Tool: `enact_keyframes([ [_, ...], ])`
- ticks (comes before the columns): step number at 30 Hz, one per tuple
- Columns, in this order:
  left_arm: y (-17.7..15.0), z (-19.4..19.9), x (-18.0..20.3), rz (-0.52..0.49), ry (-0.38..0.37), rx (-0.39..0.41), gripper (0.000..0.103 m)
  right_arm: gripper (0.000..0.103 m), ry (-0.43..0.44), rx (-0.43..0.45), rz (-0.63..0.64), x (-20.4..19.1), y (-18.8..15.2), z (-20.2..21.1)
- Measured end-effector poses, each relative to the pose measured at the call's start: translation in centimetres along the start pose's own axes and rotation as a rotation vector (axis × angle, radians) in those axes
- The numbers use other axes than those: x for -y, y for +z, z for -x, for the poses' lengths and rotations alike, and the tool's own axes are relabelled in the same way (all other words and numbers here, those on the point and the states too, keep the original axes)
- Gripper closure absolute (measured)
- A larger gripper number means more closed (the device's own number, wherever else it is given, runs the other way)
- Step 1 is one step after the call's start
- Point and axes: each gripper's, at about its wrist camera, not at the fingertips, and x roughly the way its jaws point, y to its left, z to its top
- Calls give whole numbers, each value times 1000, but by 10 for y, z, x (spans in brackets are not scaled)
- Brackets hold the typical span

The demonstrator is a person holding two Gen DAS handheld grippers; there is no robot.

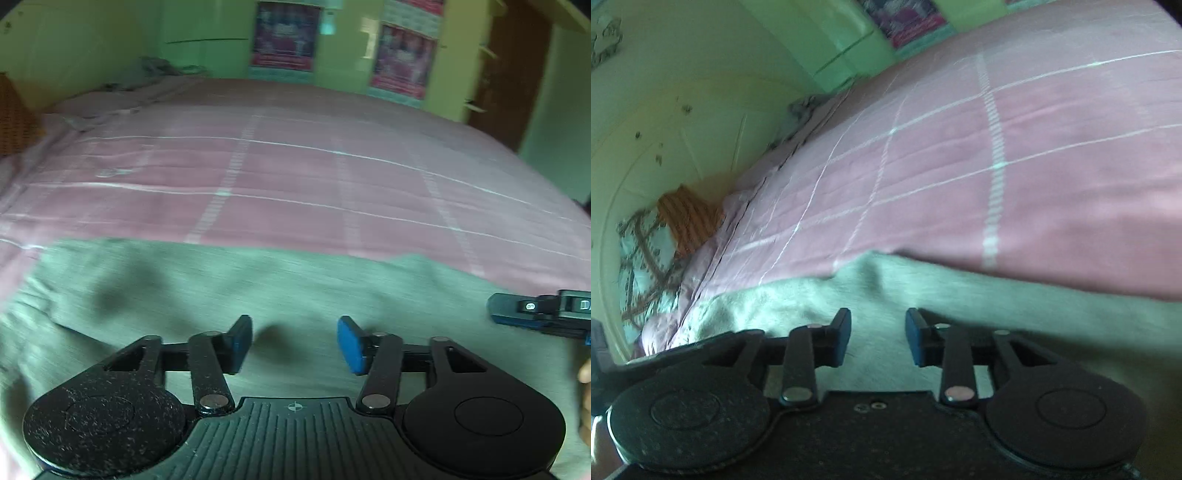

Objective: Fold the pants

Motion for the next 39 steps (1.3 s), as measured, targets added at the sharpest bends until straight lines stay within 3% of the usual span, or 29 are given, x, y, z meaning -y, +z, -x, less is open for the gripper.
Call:
enact_keyframes([
  [1, -2, -2, 6, 3, -10, -15, 40, 66, -30, 23, -18, 14, -5, 20],
  [4, -12, -7, 14, 9, 25, -57, 39, 66, -66, 48, -41, 34, -9, 49],
  [10, -29, 5, 17, 40, 38, -57, 39, 65, -169, 109, -140, 129, -22, 161],
  [13, -37, 16, 14, 45, 47, -64, 39, 65, -275, 204, -199, 176, -30, 222],
  [14, -38, 19, 12, 46, 51, -69, 39, 66, -356, 270, -238, 204, -36, 257],
  [16, -41, 30, 10, 36, 67, -72, 39, 67, -384, 298, -263, 217, -39, 272],
  [18, -43, 43, 7, 28, 83, -64, 39, 58, -466, 359, -329, 234, -45, 307],
  [21, -52, 64, -4, 53, 90, -36, 39, 50, -432, 504, -350, 232, -66, 362],
  [23, -60, 72, -12, 74, 100, -39, 38, 49, -404, 572, -363, 230, -86, 395],
  [26, -71, 78, -16, 56, 99, -46, 38, 48, -346, 621, -482, 243, -131, 429],
  [30, -79, 82, -8, -38, 120, -45, 37, 48, -302, 619, -585, 257, -156, 429],
  [35, -80, 87, -11, -3, 107, -32, 34, 49, -249, 597, -703, 271, -171, 405],
  [39, -85, 87, -12, -2, 119, -31, 34, 48, -253, 568, -667, 271, -161, 382],
])
